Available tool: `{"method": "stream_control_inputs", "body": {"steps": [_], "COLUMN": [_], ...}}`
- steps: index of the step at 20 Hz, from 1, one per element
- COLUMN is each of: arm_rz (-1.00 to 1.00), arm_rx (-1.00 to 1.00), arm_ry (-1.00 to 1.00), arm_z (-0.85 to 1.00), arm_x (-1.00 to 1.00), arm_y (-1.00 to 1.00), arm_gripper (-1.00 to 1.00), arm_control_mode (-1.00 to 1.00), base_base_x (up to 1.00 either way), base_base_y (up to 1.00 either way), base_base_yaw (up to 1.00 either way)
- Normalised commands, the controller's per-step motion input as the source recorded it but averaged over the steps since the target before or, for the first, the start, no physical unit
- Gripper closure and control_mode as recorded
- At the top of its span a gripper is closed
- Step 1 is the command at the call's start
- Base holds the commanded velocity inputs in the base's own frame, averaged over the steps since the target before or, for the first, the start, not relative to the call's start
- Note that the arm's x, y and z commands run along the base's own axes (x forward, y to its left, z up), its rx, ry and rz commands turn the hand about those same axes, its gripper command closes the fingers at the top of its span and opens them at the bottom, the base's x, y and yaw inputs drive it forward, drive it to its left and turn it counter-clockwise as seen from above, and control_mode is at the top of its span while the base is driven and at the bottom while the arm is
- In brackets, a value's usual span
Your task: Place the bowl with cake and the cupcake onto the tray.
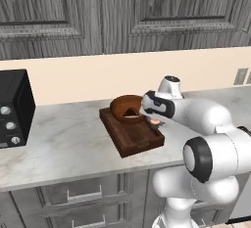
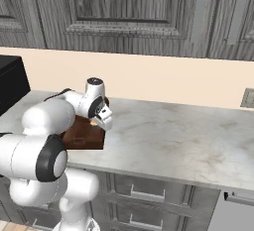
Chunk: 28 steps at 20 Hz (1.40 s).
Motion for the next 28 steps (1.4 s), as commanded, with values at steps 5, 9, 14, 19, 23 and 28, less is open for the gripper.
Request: {"method": "stream_control_inputs", "body": {"steps": [5, 9, 14, 19, 23, 28], "arm_rz": [0.06, 0.04, 0.0, 0.0, 0.0, 0.0], "arm_rx": [0.0, 0.0, -0.01, -0.02, 0.0, 0.0], "arm_ry": [0.0, 0.0, 0.0, 0.0, 0.0, 0.0], "arm_z": [0.0, -0.01, -0.18, -0.27, -0.24, -0.17], "arm_x": [-0.02, 0.0, 0.01, 0.03, 0.04, 0.13], "arm_y": [0.28, 0.16, 0.18, 0.16, 0.04, 0.0], "arm_gripper": [1.0, 1.0, 1.0, 1.0, 1.0, 1.0], "arm_control_mode": [-1.0, -1.0, -1.0, -1.0, -1.0, -1.0], "base_base_x": [0.0, 0.0, 0.0, 0.0, 0.0, 0.0], "base_base_y": [0.0, 0.0, 0.0, 0.0, 0.0, 0.0], "base_base_yaw": [0.0, 0.0, 0.0, 0.0, 0.0, 0.0]}}
